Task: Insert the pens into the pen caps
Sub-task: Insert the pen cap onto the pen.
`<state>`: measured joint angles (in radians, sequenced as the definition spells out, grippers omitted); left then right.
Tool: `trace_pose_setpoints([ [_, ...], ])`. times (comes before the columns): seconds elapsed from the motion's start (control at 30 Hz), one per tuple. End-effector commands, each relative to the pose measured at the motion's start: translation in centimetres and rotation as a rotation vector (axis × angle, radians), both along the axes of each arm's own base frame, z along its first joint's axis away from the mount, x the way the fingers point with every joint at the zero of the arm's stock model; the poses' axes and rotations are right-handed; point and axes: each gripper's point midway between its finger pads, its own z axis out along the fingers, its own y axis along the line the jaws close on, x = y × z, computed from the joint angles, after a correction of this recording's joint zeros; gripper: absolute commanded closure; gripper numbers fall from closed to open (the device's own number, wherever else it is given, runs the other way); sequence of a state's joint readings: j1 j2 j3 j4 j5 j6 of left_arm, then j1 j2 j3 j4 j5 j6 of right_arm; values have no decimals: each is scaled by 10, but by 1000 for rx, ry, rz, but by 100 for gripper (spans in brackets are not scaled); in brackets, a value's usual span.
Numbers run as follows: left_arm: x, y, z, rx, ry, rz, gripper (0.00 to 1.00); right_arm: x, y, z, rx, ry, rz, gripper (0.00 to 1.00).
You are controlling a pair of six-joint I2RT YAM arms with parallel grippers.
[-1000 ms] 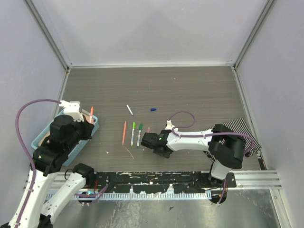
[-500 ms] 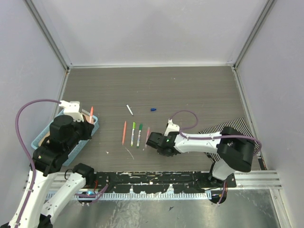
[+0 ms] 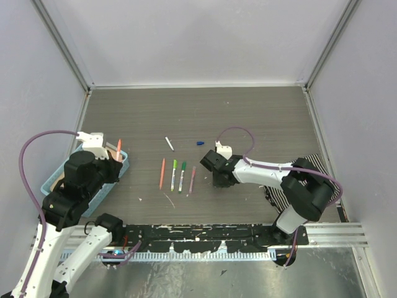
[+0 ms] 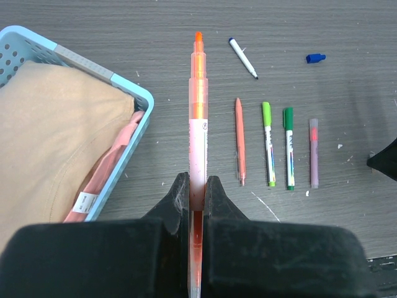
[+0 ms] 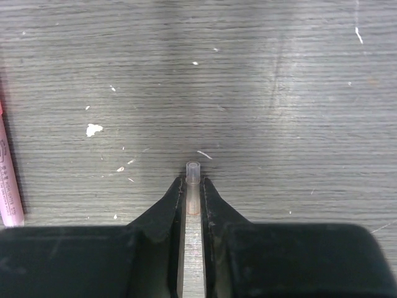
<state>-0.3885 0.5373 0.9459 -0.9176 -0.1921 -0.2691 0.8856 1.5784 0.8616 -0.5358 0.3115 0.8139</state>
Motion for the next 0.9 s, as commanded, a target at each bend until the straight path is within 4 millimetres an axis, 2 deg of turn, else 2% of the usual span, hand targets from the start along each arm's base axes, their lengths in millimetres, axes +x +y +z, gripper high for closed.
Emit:
trace_pose_setpoints([
  [0.0, 3, 3, 6, 0, -36, 14, 100, -3, 2, -4, -20, 39, 86, 79],
  [0.23, 3, 3, 5, 1, -33, 13, 100, -5, -11, 1, -66, 46, 73, 69],
  [0.6, 2, 2, 7, -4, -41, 10, 100, -9, -3, -1, -23, 78, 90, 68],
  [0.73, 2, 3, 7, -5, -42, 11, 100, -10, -5, -6, -33, 87, 92, 70],
  [0.87, 2, 2, 7, -4, -41, 9, 100, -10, -4, -8, -20, 83, 99, 79],
])
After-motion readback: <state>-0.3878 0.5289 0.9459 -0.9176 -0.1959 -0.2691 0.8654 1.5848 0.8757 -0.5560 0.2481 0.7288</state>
